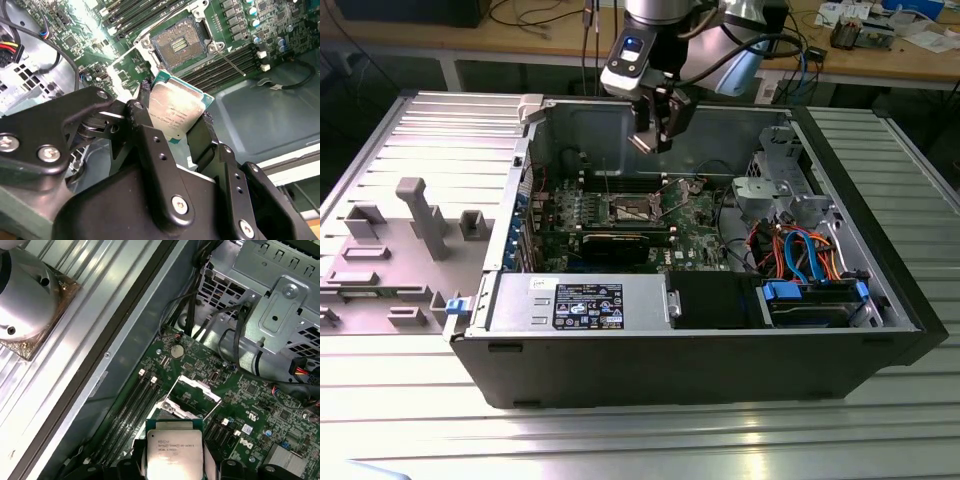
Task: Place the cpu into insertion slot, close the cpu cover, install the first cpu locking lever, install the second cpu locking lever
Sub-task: 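Place the cpu into insertion slot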
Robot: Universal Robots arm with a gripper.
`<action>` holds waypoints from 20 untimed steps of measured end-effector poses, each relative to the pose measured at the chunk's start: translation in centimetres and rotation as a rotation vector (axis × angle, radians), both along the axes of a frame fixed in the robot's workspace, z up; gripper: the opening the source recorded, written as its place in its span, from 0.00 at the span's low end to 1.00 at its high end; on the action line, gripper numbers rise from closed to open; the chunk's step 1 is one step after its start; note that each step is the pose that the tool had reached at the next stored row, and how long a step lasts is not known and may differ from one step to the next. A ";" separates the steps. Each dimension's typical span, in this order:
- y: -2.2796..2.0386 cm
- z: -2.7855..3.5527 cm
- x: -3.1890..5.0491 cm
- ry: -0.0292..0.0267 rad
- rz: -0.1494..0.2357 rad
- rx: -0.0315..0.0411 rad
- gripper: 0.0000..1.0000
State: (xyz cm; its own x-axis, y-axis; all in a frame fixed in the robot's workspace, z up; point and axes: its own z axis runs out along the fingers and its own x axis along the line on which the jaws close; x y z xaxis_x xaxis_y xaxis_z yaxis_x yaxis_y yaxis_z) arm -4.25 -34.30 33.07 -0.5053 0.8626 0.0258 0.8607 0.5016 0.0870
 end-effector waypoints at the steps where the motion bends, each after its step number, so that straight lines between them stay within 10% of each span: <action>1: 0.00 -0.10 0.00 0.0015 -0.016 0.0001 0.54; 7: 0.00 -0.46 0.00 0.0065 -0.088 -0.0001 0.54; 20: 0.00 -0.48 0.00 0.0066 -0.105 0.0001 0.54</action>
State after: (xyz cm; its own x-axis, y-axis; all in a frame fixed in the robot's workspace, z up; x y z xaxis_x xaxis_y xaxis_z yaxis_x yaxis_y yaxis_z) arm -4.25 -34.30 32.60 -0.4120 0.9107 0.0290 0.9091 0.4086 0.0812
